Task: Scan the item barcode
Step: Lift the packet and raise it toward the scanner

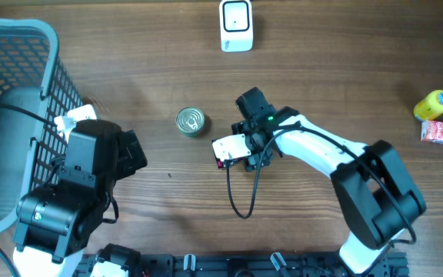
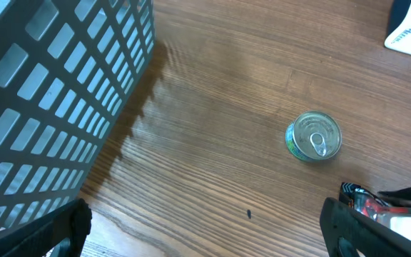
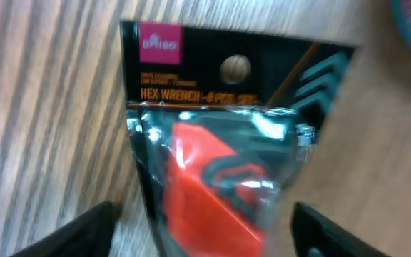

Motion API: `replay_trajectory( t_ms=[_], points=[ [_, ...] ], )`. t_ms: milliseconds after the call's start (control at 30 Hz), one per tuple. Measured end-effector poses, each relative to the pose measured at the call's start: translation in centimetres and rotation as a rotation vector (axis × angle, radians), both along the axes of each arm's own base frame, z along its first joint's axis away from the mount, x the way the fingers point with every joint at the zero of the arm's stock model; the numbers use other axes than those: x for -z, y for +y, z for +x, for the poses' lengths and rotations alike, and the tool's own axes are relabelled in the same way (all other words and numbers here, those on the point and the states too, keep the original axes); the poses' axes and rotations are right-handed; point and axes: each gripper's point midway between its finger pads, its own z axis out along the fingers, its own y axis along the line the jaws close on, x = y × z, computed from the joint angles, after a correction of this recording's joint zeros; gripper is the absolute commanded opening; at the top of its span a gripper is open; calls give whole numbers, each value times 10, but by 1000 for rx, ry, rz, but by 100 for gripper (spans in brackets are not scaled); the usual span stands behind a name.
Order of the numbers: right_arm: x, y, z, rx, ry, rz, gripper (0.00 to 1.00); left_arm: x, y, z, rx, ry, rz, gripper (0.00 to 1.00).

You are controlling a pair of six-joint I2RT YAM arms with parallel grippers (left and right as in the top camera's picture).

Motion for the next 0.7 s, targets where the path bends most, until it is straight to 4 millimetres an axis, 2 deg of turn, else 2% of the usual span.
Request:
replay_trajectory(
  t_ms=[33, 67, 133, 333, 400, 500, 700],
  points=[
    [0, 0, 0, -2, -2, -1, 59, 0, 0, 0, 0, -1, 0, 100],
    [1, 0, 0, -5, -2, -3, 44, 0, 0, 0, 0, -1, 0, 100],
    [2, 0, 0, -3, 0, -5, 27, 0, 0, 0, 0, -1, 0, 100],
    [-2, 4, 5, 27, -6, 14, 18, 0, 0, 1, 0, 1, 0, 100],
    [-2, 5, 5, 57, 5, 22, 10, 1, 0, 1, 0, 4, 2, 100],
    [-4, 9, 4, 118, 33, 52, 5, 3, -1, 2, 0, 13, 4, 100],
    [-11, 32, -15, 322, 249, 199, 5, 7, -2, 5, 0, 35, 11, 100]
  ],
)
